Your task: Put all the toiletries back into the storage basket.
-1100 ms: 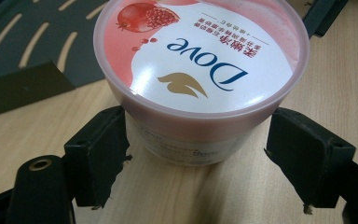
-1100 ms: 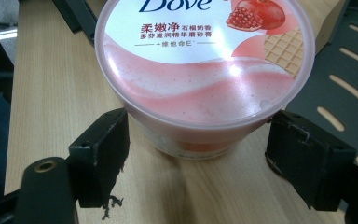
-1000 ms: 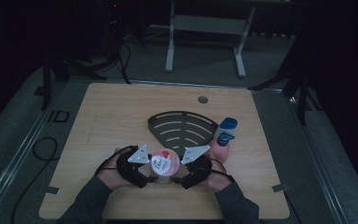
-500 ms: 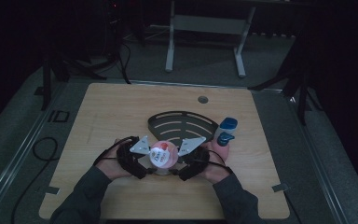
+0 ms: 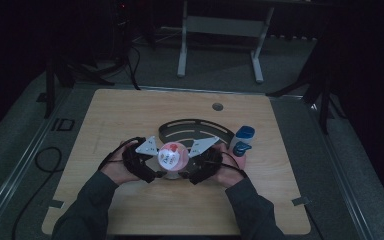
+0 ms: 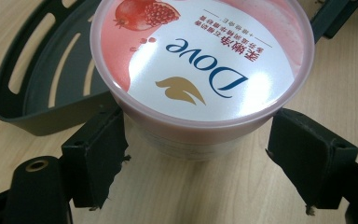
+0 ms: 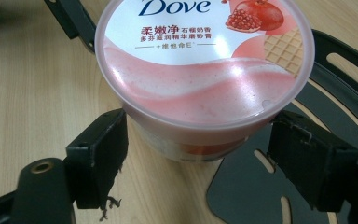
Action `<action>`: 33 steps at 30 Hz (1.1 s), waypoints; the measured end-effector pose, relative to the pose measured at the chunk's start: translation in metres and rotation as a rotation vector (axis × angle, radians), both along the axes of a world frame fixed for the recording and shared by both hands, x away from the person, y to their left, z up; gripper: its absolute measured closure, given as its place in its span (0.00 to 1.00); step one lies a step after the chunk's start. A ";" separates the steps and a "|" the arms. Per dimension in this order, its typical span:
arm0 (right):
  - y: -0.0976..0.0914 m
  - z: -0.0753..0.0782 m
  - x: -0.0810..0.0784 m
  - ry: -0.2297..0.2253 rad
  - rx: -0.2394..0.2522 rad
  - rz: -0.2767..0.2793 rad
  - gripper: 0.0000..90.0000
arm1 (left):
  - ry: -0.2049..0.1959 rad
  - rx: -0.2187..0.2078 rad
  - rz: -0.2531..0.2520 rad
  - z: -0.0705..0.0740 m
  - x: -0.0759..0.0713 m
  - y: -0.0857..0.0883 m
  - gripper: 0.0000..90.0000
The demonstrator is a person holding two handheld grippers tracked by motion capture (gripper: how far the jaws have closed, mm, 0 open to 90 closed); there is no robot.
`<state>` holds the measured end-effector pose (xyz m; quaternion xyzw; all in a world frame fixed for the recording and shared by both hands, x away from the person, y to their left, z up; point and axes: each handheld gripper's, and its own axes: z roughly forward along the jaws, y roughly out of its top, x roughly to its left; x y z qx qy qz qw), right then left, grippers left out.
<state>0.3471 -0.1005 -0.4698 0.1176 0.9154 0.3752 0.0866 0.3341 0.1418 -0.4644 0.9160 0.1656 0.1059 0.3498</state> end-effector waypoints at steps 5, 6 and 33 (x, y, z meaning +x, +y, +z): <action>-0.001 0.000 0.007 0.013 0.016 -0.020 0.22 | -0.001 -0.011 0.015 0.000 0.006 0.000 0.22; -0.001 0.000 0.008 0.015 0.015 -0.024 0.22 | 0.005 -0.014 0.020 0.000 0.008 0.000 0.22; 0.001 0.001 0.040 0.032 0.046 -0.093 0.22 | 0.035 -0.058 0.096 -0.001 0.041 -0.001 0.20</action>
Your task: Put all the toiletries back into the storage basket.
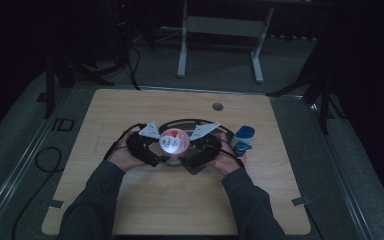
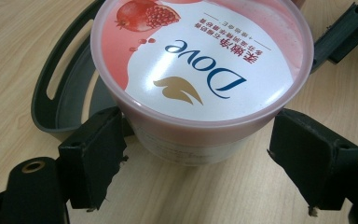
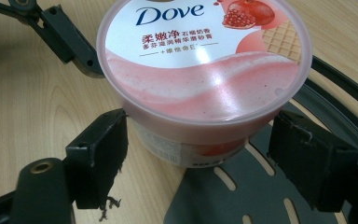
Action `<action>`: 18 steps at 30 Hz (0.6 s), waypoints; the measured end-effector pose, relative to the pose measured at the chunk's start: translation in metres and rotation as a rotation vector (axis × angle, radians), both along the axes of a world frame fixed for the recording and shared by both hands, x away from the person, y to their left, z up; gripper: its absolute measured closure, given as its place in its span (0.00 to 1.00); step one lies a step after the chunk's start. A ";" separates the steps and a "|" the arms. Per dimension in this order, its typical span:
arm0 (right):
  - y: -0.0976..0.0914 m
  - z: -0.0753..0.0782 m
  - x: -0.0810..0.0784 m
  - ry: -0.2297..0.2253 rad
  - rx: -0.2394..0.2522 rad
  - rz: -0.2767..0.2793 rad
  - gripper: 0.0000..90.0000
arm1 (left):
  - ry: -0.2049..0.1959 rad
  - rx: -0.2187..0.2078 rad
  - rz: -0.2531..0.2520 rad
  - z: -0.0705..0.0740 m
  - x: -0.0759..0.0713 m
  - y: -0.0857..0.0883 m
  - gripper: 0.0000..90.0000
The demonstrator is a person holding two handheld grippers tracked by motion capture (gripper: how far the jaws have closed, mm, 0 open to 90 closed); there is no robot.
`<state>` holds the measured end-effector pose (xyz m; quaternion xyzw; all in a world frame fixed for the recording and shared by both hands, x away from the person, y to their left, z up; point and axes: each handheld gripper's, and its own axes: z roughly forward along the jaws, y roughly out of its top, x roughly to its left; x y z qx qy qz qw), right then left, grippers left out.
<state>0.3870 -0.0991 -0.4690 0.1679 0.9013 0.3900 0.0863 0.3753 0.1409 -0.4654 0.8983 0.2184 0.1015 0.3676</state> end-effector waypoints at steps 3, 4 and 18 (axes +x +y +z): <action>0.000 -0.001 0.003 0.005 0.004 -0.001 0.22 | -0.002 0.004 0.003 0.000 0.003 0.000 0.20; 0.000 -0.001 0.005 0.002 0.000 -0.002 0.22 | -0.003 0.004 0.004 0.000 0.003 0.000 0.20; 0.004 0.007 0.019 -0.010 0.012 -0.042 0.22 | 0.001 -0.004 0.018 0.008 0.023 0.002 0.20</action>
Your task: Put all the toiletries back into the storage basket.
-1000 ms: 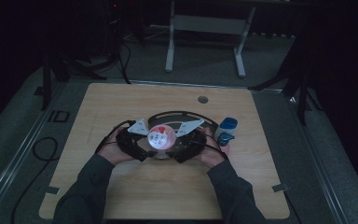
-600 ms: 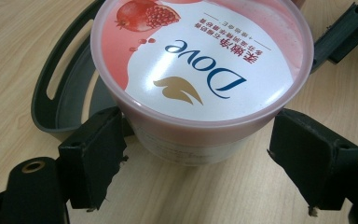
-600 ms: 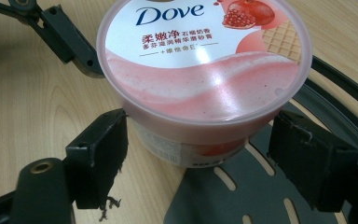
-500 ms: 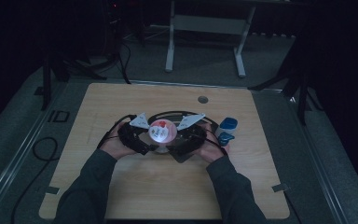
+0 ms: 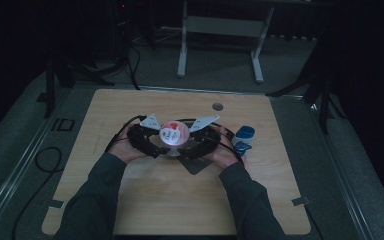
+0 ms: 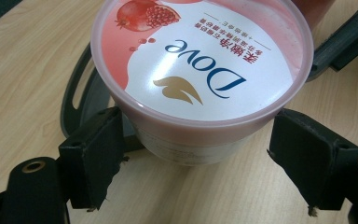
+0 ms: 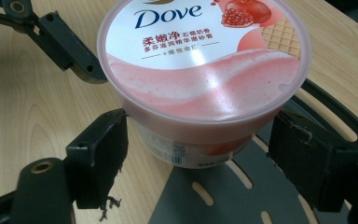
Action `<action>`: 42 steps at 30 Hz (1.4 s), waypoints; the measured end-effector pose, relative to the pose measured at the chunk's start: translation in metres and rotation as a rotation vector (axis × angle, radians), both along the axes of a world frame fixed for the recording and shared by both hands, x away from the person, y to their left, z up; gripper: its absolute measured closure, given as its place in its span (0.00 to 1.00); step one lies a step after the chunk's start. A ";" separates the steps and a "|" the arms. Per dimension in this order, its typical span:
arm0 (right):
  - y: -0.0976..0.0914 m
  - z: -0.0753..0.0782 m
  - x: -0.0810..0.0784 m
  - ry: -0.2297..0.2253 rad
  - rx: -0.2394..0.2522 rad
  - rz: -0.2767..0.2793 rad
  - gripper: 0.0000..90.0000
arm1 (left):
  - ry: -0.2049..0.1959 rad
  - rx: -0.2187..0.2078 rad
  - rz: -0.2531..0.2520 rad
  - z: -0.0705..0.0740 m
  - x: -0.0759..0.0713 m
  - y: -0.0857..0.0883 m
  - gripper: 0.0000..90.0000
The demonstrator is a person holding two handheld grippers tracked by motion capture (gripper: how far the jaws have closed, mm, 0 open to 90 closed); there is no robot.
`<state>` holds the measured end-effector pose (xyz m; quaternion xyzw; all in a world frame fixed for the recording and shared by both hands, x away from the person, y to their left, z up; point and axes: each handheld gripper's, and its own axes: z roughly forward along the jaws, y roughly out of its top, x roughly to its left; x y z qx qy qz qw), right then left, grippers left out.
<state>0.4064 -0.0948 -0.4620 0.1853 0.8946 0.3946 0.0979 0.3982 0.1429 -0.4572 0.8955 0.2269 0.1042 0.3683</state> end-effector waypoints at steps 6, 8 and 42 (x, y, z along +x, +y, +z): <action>0.002 0.001 0.005 -0.004 -0.008 -0.013 0.22 | -0.008 0.018 -0.009 0.002 0.006 0.000 0.20; 0.002 0.000 0.007 0.001 0.001 -0.022 0.22 | -0.003 0.021 -0.012 0.003 0.011 0.000 0.20; 0.022 -0.013 0.040 -0.019 -0.078 -0.144 0.23 | 0.022 0.030 0.071 -0.018 0.052 0.000 0.23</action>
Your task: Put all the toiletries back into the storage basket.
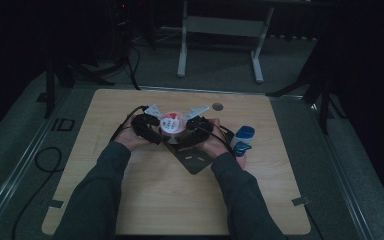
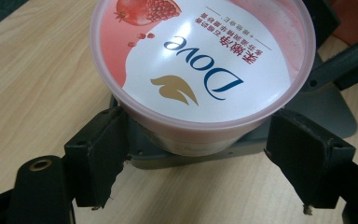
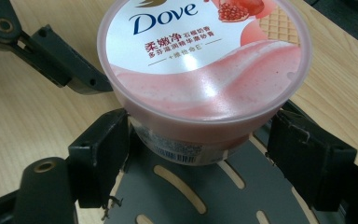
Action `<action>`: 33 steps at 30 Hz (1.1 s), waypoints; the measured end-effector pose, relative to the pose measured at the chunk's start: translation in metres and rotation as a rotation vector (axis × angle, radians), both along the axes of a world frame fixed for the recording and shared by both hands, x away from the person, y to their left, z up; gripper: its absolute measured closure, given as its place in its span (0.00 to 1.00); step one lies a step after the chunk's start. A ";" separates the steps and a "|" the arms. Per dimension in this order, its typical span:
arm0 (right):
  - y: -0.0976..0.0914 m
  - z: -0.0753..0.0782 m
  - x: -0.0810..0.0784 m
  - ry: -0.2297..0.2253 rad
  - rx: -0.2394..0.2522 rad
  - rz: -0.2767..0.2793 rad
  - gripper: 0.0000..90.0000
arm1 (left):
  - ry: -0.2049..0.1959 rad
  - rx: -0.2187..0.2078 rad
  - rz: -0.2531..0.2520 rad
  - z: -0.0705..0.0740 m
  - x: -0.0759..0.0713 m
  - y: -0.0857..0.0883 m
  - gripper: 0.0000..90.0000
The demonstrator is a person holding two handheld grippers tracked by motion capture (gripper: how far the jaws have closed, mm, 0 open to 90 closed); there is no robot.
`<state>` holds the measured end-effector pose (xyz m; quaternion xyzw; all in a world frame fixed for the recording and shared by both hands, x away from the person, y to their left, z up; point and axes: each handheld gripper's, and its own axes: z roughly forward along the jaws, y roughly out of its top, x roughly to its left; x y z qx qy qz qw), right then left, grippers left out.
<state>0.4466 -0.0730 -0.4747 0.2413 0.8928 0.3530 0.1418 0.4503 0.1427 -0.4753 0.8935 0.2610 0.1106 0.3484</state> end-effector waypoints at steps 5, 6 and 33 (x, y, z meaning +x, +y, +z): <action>-0.002 0.000 0.003 -0.009 -0.014 -0.010 0.24 | -0.001 0.024 0.003 0.001 0.005 -0.005 0.23; -0.002 -0.001 0.004 -0.005 -0.011 -0.017 0.25 | 0.002 0.024 0.007 0.001 0.006 -0.004 0.23; 0.002 -0.037 0.016 0.119 0.007 -0.046 0.29 | 0.076 0.105 0.066 -0.030 0.015 -0.011 0.23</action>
